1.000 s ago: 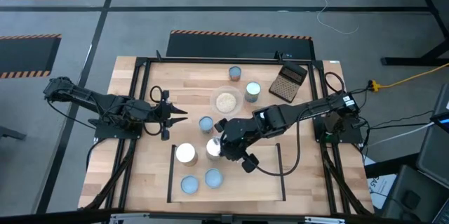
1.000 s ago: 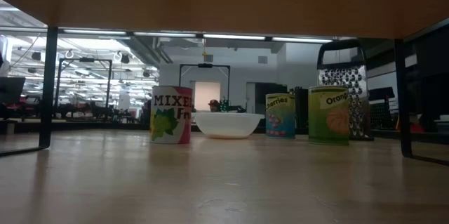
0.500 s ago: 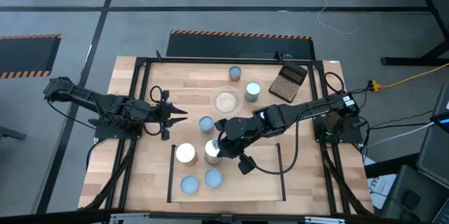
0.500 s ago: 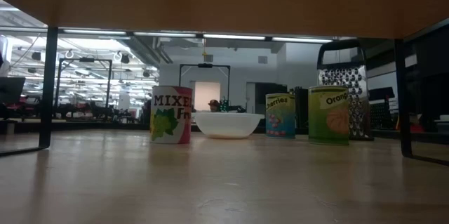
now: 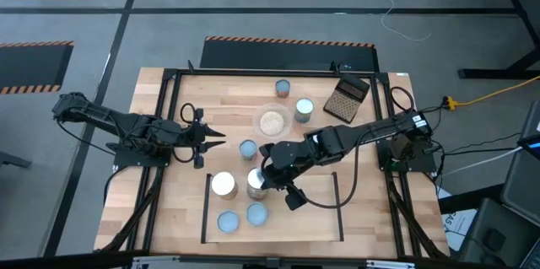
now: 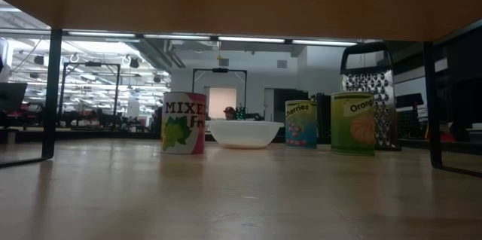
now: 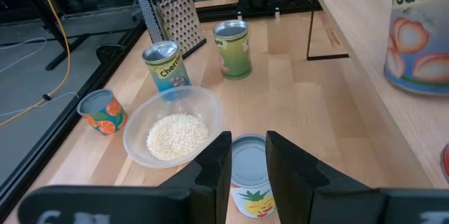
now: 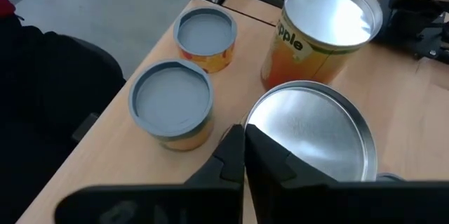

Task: Pick and place cans onto a shelf
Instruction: Put the large canned peaches on the shelf

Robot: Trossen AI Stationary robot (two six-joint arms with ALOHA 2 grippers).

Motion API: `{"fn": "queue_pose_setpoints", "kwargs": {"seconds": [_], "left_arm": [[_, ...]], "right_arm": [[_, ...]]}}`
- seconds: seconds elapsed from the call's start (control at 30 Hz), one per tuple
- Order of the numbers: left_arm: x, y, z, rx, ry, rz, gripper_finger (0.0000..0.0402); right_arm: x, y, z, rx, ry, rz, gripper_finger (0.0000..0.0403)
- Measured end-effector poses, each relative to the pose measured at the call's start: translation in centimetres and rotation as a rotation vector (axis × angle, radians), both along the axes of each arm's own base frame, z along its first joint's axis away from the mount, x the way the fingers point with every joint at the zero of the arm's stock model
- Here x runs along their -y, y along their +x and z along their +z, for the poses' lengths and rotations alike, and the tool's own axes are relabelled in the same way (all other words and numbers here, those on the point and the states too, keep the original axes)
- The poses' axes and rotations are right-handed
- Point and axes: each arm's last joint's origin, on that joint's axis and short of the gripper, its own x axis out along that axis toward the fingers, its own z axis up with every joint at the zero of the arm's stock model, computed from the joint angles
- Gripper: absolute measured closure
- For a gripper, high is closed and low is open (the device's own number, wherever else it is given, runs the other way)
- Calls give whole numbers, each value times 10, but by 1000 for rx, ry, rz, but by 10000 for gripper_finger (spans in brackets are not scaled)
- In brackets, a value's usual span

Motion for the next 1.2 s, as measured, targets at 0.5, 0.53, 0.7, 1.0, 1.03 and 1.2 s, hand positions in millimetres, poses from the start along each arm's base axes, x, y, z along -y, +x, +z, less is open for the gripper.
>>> {"fn": "queue_pose_setpoints", "kwargs": {"seconds": [0.5,0.53,0.7,1.0,1.03,1.2], "left_arm": [[0,0,0,0,0,0,320],[0,0,0,0,0,0,320],[0,0,0,0,0,0,320],[0,0,0,0,0,0,320],[0,0,0,0,0,0,320],[0,0,0,0,0,0,320]], "right_arm": [[-1,2,-9,5,-1,3,392],[-1,2,-9,5,-1,3,392],[-1,2,-8,6,-1,2,392],[-1,2,-8,9,0,2,388],[-1,2,-8,9,0,2,388],[-1,2,-8,11,1,2,388]]}}
